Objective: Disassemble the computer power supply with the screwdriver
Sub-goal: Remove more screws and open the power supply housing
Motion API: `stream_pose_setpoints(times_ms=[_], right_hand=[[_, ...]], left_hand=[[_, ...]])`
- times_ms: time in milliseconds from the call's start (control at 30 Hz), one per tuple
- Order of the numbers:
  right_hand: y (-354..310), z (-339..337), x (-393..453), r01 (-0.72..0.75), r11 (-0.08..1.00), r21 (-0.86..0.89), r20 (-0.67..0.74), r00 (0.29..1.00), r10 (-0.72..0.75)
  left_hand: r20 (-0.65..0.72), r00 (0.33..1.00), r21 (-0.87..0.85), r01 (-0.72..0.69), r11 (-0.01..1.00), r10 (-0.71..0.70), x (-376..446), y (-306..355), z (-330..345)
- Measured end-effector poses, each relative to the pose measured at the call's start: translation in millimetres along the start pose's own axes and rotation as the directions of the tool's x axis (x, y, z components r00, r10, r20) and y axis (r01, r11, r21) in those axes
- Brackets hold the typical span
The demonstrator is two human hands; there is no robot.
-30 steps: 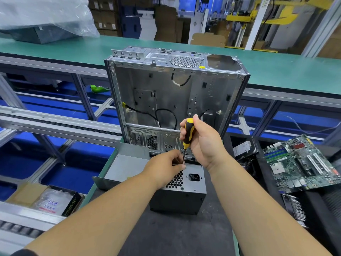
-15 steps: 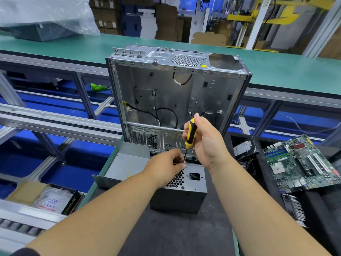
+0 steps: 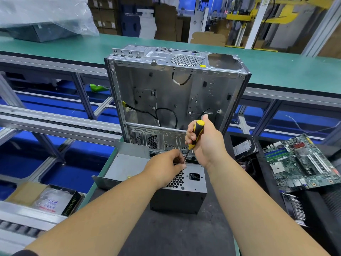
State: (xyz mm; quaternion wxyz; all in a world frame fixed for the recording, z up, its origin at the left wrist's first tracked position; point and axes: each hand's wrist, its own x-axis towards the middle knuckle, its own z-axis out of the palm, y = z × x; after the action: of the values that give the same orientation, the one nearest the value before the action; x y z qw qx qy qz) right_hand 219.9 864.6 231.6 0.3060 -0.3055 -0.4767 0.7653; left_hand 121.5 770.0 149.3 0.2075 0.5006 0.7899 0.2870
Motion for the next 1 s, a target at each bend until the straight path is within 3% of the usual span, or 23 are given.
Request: stream_pose_setpoints(times_ms=[267,500,667,900,1000], right_hand=[[4.6,-1.5,-4.3,0.075,0.995,-0.070,0.094,0.993,-0.069],[7.6,-14.1,-6.9,0.121,0.957,-0.264,-0.030,0.991,-0.134],[11.6,-18.0,-7.5,0.220,0.973,-0.069,-0.008,0.975,-0.221],[17.8,-14.5,-11.8,0.264,0.964,0.023,0.157,0.952,-0.265],[16.8,-12.1,-12.0,0.237,0.971,0.035,0.159,0.958,-0.239]], left_hand=[[-0.012,1.000,-0.004,-0.014,1.000,0.014,-1.1,-0.6,0.1],[-0.003,1.000,-0.070,0.005,0.998,-0.005,-3.5,-1.6,-0.1],[-0.012,1.000,-0.070,0.008,0.997,-0.009,-3.5,-1.1,-0.2],[-0.019,1.000,-0.047,0.002,0.999,-0.003,-3.6,-0.9,-0.2],[-0.024,1.000,-0.040,-0.003,0.999,0.002,-2.8,-0.6,-0.3]])
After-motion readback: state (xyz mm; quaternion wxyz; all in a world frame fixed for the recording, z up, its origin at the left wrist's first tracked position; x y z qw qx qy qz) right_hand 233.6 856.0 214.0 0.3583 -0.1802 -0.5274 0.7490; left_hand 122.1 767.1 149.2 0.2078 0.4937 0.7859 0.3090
